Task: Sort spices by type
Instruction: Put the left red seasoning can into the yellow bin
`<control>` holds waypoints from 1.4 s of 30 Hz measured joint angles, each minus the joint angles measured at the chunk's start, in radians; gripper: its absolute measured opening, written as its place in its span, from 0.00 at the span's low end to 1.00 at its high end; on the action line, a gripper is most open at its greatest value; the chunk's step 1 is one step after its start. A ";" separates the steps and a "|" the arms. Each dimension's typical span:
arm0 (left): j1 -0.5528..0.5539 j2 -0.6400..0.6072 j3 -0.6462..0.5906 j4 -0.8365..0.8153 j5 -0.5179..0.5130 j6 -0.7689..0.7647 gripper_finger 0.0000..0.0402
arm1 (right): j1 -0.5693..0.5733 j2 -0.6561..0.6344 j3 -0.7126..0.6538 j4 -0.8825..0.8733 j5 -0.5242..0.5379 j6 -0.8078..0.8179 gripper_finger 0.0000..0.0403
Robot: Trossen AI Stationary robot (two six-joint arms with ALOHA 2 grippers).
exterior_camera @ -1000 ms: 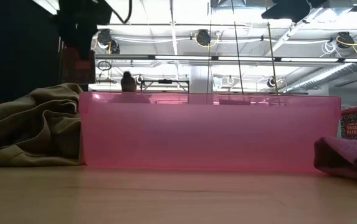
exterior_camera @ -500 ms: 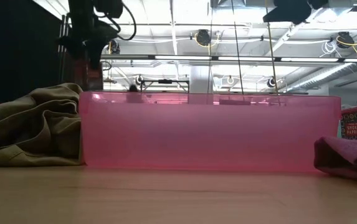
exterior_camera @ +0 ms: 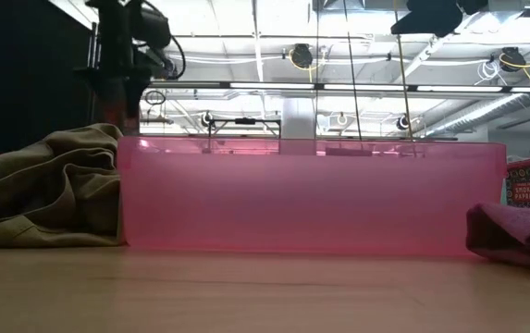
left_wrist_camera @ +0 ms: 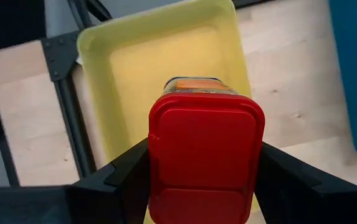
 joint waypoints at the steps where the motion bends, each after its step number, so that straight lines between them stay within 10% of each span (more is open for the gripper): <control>1: 0.007 0.014 0.000 0.006 0.017 0.000 0.57 | 0.000 0.000 0.000 0.000 0.000 0.000 0.77; 12: 0.111 0.178 -0.010 0.077 0.165 0.090 0.57 | 0.000 0.000 0.000 -0.003 0.000 0.000 0.77; 42: 0.177 0.328 -0.011 0.246 0.174 0.110 0.57 | 0.000 0.000 -0.014 -0.065 0.000 0.106 0.77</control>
